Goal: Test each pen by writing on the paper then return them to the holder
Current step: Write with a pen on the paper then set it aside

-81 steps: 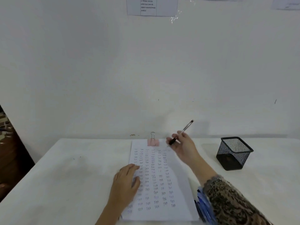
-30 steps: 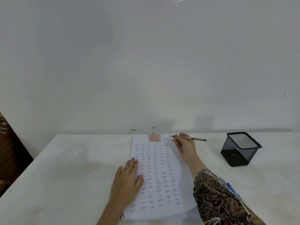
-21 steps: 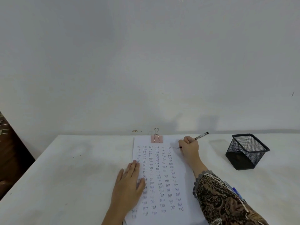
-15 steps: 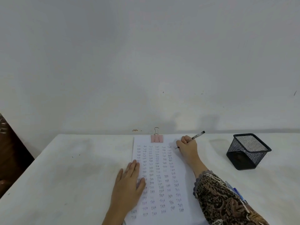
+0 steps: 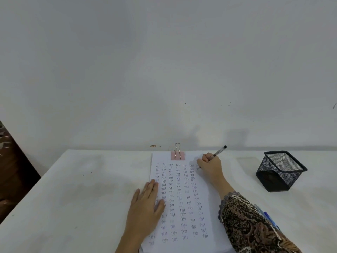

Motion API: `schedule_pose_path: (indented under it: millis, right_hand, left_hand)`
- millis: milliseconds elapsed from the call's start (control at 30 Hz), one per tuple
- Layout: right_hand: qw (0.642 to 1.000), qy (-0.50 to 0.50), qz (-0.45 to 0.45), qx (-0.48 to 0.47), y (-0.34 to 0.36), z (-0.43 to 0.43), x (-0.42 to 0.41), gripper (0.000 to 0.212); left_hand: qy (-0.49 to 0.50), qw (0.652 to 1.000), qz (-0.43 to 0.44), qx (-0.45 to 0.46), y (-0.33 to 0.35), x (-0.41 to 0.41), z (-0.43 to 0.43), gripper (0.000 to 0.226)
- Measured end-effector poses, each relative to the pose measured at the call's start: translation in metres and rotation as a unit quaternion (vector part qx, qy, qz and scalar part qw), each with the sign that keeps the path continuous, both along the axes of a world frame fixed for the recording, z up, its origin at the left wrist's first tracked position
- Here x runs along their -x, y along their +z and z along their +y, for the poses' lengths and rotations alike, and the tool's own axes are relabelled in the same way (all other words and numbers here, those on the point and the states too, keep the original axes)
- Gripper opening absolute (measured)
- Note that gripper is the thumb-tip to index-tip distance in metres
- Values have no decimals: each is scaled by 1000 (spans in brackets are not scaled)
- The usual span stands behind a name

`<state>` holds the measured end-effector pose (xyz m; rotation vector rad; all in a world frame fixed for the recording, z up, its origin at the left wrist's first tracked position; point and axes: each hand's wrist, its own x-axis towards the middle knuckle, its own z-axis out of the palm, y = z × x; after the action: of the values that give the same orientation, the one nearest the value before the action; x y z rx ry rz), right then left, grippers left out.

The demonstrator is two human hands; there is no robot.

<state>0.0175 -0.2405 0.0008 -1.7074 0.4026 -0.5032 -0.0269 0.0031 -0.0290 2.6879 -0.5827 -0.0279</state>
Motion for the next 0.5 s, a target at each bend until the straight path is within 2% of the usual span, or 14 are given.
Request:
schedule_pose_path:
  millis: [500]
  right_hand:
    - [999, -26, -8, 23, 1, 1, 1, 41]
  left_hand:
    - [-4, 1000, 3, 3, 1, 0, 1, 90]
